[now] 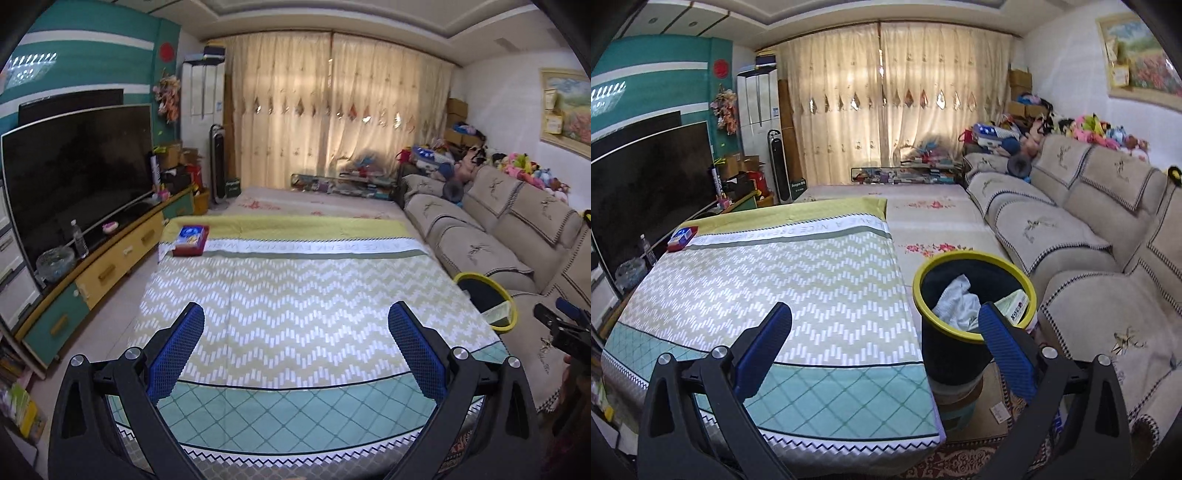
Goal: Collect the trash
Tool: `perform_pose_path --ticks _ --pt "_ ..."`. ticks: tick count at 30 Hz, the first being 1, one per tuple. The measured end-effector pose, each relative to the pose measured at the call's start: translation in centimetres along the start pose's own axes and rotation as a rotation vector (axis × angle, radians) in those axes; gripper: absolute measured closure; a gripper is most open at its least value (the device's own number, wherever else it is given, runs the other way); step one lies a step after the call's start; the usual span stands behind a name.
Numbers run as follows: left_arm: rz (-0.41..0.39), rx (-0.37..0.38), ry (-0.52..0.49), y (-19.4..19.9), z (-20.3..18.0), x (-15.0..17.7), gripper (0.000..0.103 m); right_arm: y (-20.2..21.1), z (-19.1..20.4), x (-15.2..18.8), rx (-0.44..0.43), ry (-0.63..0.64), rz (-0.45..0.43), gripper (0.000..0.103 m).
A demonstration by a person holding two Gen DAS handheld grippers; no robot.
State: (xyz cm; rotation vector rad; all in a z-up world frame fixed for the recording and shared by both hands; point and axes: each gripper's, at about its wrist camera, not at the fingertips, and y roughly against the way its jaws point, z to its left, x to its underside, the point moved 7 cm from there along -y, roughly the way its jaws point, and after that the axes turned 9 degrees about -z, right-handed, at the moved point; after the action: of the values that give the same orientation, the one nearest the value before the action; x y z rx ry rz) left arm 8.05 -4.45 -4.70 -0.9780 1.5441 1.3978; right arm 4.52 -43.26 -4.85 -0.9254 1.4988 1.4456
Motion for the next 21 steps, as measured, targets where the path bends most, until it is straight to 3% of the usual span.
perform_pose_path --ticks 12,21 --pt "0.002 -0.009 -0.034 0.4 -2.6 0.1 0.005 -0.1 -0.3 -0.3 -0.002 -0.039 -0.006 0.007" --pt "0.002 -0.029 -0.015 0.1 -1.7 0.1 0.005 -1.1 1.1 0.0 -0.025 -0.021 0.005 0.007"
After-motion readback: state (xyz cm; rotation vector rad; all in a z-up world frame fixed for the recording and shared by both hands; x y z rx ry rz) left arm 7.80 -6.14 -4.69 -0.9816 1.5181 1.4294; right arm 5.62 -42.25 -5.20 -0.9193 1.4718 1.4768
